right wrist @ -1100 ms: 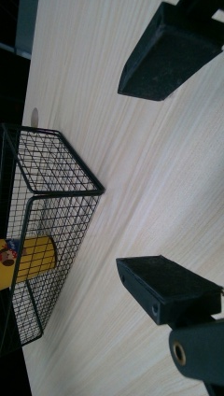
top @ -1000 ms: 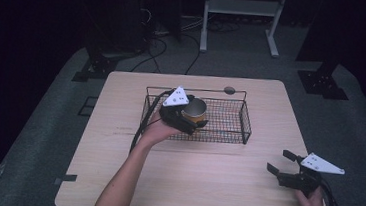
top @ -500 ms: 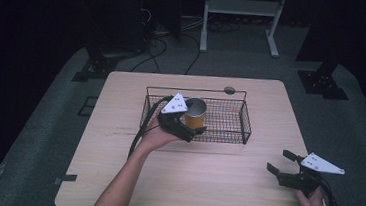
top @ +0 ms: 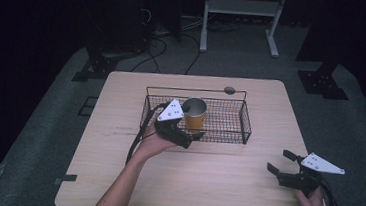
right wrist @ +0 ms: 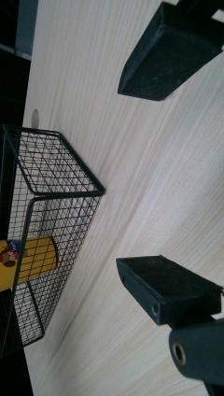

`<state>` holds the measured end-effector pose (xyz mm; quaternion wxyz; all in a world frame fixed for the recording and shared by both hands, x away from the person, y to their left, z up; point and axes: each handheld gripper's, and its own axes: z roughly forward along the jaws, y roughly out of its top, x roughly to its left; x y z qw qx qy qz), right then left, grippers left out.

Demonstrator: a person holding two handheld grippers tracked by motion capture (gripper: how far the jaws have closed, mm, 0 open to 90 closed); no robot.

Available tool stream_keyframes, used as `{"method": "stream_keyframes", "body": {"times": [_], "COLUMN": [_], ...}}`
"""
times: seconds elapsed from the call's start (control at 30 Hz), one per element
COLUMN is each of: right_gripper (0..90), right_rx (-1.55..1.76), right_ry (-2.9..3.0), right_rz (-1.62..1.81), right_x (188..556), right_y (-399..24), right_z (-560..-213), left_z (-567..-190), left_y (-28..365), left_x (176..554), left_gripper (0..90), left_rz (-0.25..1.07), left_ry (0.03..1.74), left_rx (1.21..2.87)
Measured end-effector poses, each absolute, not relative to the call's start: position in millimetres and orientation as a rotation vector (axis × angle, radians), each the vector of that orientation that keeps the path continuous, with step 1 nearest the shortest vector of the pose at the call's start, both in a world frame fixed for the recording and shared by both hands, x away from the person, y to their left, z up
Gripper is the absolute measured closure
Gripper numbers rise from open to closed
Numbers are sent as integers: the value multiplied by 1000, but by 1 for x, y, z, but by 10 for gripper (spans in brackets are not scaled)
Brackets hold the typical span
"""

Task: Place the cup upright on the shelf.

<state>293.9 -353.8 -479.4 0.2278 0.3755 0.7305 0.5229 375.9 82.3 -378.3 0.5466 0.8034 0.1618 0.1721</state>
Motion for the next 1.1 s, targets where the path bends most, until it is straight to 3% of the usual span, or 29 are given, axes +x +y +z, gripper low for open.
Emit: {"method": "stream_keyframes", "body": {"times": [1.1], "right_gripper": [132], "right_rx": [1032], "right_ry": [2013], "right_rz": [1436], "right_x": [294], "right_y": [-354], "right_z": [-480], "left_z": [-402], "left_y": [97], "left_x": [335], "left_gripper": [7], "left_rz": [433], "left_ry": [413], "left_rx": [1864]}}
